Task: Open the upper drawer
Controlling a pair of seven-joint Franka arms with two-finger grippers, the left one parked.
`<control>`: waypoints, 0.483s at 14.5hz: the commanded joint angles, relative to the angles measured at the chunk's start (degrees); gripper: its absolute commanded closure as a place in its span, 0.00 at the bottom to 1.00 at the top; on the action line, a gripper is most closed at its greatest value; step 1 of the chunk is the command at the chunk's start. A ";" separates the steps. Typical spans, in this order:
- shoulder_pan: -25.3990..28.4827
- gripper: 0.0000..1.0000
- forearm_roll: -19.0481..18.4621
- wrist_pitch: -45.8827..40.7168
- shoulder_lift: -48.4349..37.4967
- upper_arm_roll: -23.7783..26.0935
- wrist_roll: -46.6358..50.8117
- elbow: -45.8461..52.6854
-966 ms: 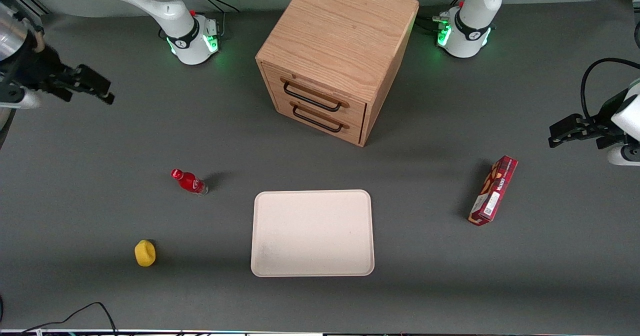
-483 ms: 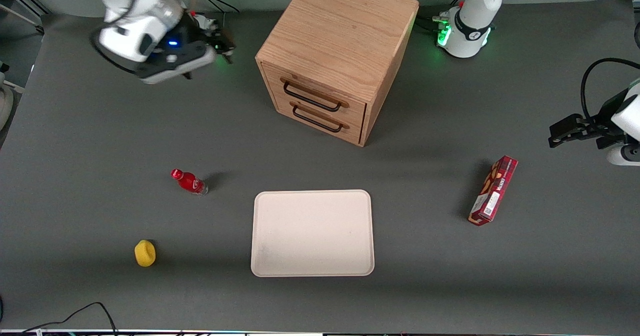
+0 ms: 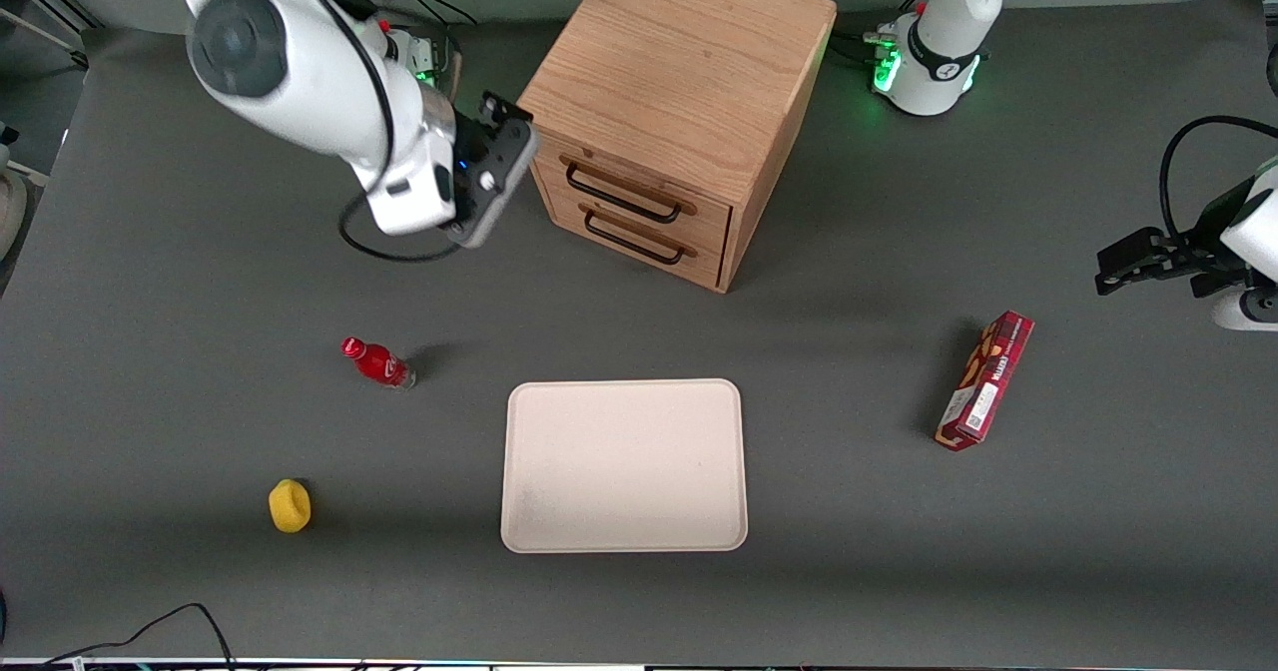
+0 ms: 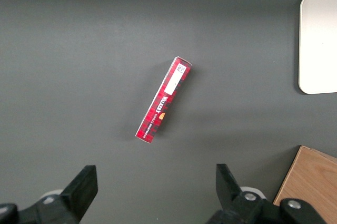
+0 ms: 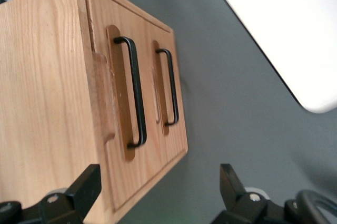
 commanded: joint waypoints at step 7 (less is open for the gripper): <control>1.04 0.00 1.37 10.04 11.08 5.47 -2.94 -3.41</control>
